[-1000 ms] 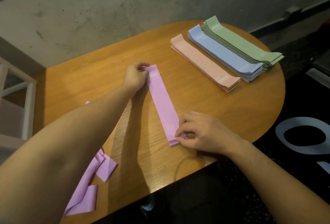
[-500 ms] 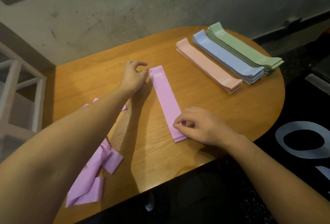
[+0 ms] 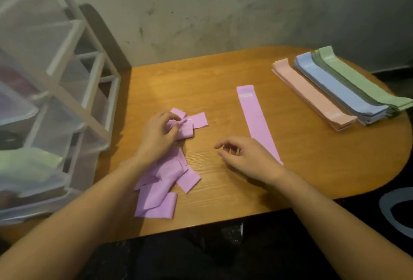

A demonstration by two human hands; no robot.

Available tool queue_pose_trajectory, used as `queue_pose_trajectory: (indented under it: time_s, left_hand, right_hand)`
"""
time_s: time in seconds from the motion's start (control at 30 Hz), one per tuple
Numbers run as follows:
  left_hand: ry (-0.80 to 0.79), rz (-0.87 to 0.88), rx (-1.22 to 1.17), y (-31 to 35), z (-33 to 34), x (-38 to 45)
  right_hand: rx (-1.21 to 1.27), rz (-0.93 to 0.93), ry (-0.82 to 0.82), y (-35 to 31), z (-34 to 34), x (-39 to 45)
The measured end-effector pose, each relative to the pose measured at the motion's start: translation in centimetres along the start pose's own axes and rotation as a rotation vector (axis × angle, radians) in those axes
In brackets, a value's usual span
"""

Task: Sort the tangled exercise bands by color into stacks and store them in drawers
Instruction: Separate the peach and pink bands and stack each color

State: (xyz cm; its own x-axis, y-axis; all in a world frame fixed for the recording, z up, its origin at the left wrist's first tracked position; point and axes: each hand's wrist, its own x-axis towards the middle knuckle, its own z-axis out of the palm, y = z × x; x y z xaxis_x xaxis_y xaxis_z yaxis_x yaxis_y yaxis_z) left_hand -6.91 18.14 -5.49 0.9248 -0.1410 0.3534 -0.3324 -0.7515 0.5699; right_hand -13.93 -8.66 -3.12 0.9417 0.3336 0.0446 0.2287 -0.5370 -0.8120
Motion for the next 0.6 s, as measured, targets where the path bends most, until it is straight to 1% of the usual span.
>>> queue_pose_trajectory:
  time_s: [0.17, 0.37, 0.47, 0.53, 0.6]
  left_hand:
    - [0.06, -0.033, -0.012, -2.1, -0.8, -3.5]
    - [0.144, -0.05, -0.092, -2.0, -0.4, -4.1]
    - [0.182, -0.077, -0.119, -2.3, -0.5, -4.2]
    - [0.184, -0.106, -0.119, -2.5, -0.4, -4.3]
    - [0.172, -0.097, -0.119, -2.6, -0.3, -4.2]
  right_hand:
    - [0.023, 0.033, 0.031, -0.8, 3.4, 3.6]
    - [0.028, 0.053, 0.088, -2.2, 6.1, 8.3]
    - [0.004, 0.036, 0.099, -2.7, 6.7, 10.7]
    - [-0.038, 0.026, 0.137, -2.8, 7.2, 12.0]
    - [-0.095, 0.047, 0.146, -2.7, 7.5, 13.3]
